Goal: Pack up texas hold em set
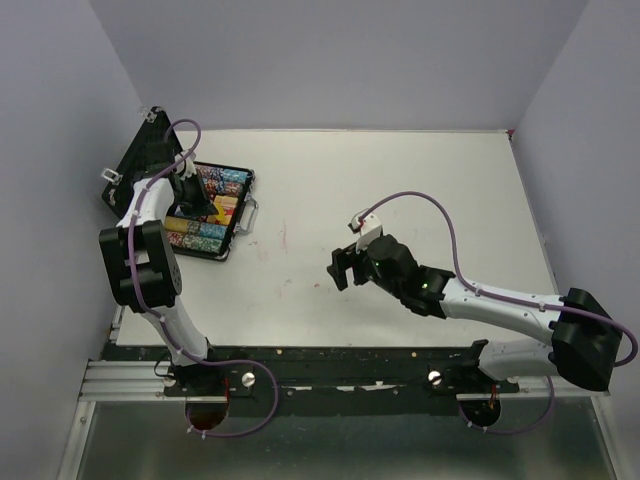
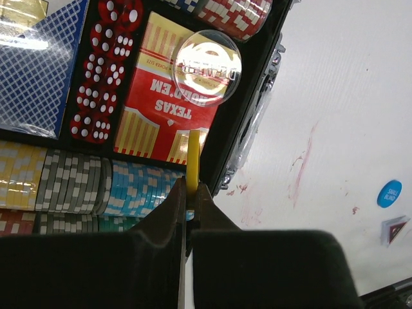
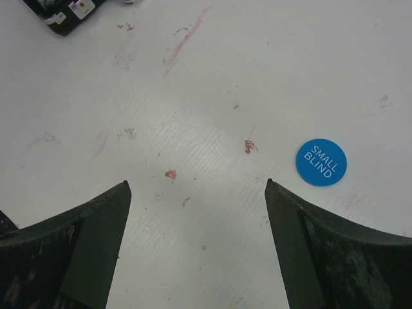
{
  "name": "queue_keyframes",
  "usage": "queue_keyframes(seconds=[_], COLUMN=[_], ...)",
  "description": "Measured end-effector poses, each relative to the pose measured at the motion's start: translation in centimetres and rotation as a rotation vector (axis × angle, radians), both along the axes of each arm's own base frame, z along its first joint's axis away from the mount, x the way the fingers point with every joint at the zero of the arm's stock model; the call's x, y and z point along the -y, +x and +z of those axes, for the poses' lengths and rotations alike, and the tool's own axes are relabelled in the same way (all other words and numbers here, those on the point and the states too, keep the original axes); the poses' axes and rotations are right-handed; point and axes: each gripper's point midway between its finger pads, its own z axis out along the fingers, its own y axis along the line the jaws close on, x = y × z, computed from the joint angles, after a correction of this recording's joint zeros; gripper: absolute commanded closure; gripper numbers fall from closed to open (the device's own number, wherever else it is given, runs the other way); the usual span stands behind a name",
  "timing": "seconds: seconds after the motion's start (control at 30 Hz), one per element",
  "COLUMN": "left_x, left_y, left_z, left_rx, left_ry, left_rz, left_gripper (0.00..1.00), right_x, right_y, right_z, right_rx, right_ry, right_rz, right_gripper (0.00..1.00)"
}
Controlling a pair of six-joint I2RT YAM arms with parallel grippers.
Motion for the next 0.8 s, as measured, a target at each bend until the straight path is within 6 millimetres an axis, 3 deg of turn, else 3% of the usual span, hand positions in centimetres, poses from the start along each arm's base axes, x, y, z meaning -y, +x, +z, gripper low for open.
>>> queue_keyframes(seconds=[0.5,0.8], left_x=[0.5,0.9], left_y=[0.0,0.3], left_z=[-1.8,-1.8], left_rx=[-0.043,-0.046], left_ry=[-0.036,-0.041], left_rz=[-0.014,-0.028], left_gripper=[0.89,0.63], right_x=[-0.3,-0.4], right_y=[-0.3,-0.4], right_z=[-0.4,-0.6], right_rx=[-0.015,-0.023], right_ry=[-0.003,-0.003], right_rz=[0.02,0.025], right_gripper=[0.08,0.08])
